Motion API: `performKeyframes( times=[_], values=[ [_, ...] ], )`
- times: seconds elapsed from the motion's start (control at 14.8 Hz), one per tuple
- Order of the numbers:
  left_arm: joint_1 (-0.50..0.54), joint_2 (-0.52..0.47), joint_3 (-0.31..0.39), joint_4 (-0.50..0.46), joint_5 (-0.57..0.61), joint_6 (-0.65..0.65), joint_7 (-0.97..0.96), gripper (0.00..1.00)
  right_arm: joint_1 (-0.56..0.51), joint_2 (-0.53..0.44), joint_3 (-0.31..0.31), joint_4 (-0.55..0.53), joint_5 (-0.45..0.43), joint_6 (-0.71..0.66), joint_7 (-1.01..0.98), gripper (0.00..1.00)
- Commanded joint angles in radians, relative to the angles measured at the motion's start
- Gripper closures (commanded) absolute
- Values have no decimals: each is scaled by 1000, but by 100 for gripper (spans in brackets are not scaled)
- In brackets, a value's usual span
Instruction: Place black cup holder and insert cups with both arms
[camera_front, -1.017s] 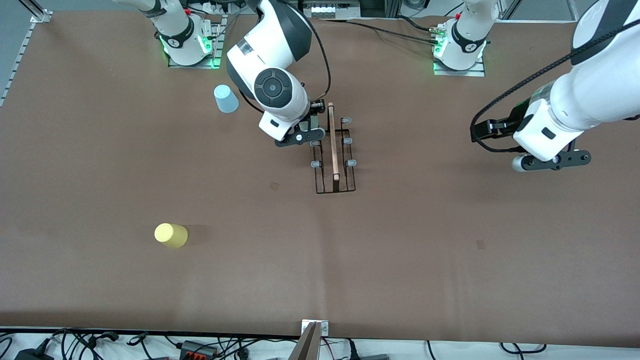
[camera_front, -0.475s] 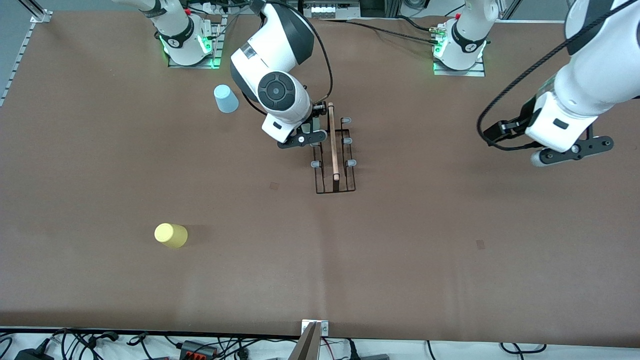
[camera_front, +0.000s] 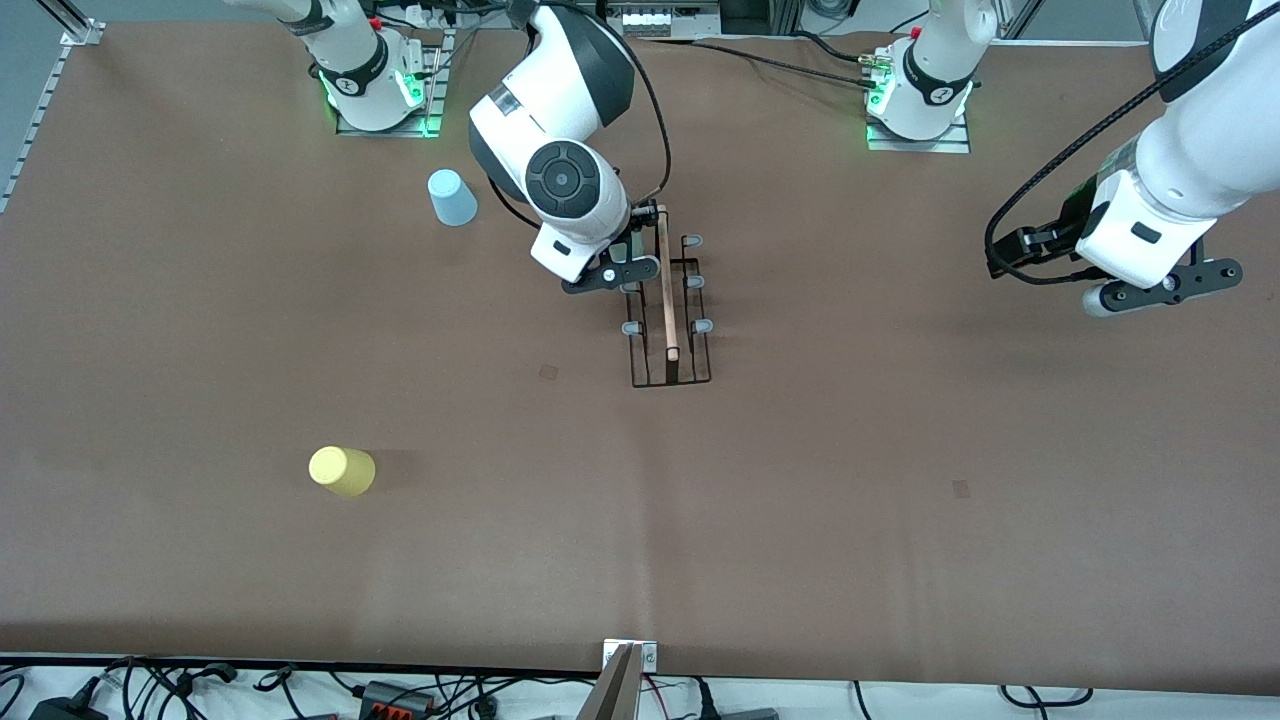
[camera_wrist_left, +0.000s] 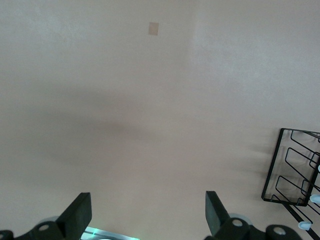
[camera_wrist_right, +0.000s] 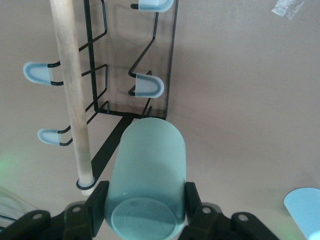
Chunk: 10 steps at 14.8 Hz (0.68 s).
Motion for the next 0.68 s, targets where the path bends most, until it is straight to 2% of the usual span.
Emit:
performKeyframes(
  times=[0.0,0.61],
  values=[
    [-11,-26,14,-21,-16,12,-10,0,8,16,-5,15,4,1,8,71],
    [-6,-6,23,34,-11,6,-14,0,25,42,-5,15,0,54,7,71]
  ],
)
